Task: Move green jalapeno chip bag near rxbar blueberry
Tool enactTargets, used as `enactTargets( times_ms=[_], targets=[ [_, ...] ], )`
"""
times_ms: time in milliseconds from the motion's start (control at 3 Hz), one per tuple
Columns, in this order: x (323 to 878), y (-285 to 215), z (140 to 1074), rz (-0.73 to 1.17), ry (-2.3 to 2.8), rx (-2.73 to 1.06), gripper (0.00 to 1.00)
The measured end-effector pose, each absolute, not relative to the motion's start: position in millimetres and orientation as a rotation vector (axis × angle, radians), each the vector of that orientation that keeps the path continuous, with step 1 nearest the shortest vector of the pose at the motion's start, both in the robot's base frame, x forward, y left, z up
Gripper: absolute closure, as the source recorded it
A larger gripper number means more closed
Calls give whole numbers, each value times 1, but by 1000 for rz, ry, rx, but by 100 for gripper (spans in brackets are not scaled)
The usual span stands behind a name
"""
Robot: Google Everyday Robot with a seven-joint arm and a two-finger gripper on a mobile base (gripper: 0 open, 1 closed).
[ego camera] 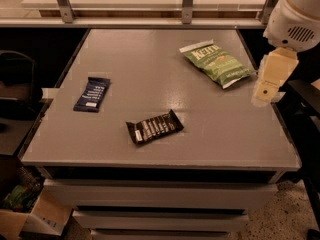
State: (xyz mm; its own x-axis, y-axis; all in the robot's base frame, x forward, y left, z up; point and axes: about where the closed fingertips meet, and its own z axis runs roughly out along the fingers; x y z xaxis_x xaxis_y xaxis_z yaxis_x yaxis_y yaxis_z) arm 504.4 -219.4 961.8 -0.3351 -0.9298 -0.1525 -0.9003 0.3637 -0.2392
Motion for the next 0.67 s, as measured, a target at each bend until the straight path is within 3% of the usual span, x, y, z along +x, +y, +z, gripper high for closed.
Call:
enactTargets(
  times_ms=[667],
  targets=[
    [575,-223,921,-247,2519,-1369,0]
  ],
)
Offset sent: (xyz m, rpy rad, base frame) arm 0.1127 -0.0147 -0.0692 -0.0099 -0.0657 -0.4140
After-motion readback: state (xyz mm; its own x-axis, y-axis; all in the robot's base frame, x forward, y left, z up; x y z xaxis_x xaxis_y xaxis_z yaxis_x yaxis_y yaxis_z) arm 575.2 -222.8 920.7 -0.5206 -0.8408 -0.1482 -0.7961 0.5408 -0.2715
